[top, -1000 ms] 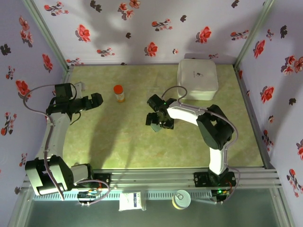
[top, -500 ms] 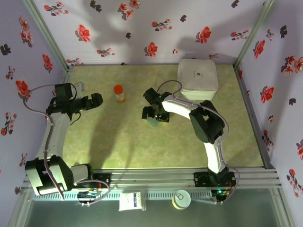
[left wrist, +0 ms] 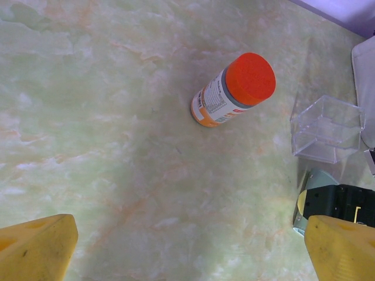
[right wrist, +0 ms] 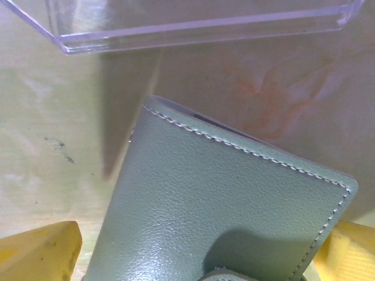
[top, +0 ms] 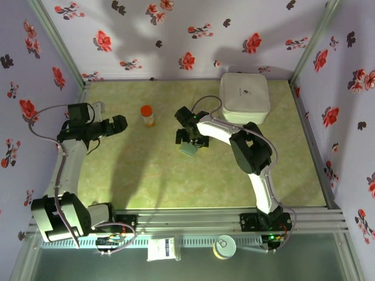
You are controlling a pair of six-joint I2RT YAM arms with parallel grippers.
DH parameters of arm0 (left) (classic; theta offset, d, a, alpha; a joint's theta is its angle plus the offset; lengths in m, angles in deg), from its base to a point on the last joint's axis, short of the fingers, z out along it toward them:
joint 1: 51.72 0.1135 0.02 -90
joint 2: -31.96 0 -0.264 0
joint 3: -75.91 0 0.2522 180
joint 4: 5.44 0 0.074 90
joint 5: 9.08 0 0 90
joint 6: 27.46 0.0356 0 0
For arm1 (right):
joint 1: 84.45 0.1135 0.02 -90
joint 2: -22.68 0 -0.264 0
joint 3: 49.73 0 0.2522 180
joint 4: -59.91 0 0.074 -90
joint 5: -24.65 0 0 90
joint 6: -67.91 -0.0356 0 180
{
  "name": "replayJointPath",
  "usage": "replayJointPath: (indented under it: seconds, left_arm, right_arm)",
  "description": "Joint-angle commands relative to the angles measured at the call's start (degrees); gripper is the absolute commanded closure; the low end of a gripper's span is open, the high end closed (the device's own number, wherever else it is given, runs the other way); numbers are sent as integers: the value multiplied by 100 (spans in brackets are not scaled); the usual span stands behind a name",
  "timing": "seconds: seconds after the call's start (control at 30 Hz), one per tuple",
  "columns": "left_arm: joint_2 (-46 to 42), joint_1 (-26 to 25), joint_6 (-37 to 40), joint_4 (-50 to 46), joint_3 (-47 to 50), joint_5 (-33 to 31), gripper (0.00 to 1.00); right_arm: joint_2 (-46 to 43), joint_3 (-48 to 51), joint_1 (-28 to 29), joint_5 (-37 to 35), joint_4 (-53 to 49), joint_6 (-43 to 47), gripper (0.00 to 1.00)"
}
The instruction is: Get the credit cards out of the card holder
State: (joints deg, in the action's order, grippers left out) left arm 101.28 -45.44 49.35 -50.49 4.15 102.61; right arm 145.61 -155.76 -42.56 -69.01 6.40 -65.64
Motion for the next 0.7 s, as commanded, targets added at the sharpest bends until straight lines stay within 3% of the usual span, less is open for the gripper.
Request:
replayJointPath:
  seconds: [0.0,0.37,0.67]
  left_arm:
    - [-24,50,0,40,69,115,0]
    - [-15,48,-21,46,78,116,0]
    - [-35,-13,-125,90,117,117,0]
  right_arm:
    - [229,-187,15,7,-138,-101,3]
    - [404,-771,370,-305,-854,290,16]
    - [52,-228,435,-250,-887,367,13]
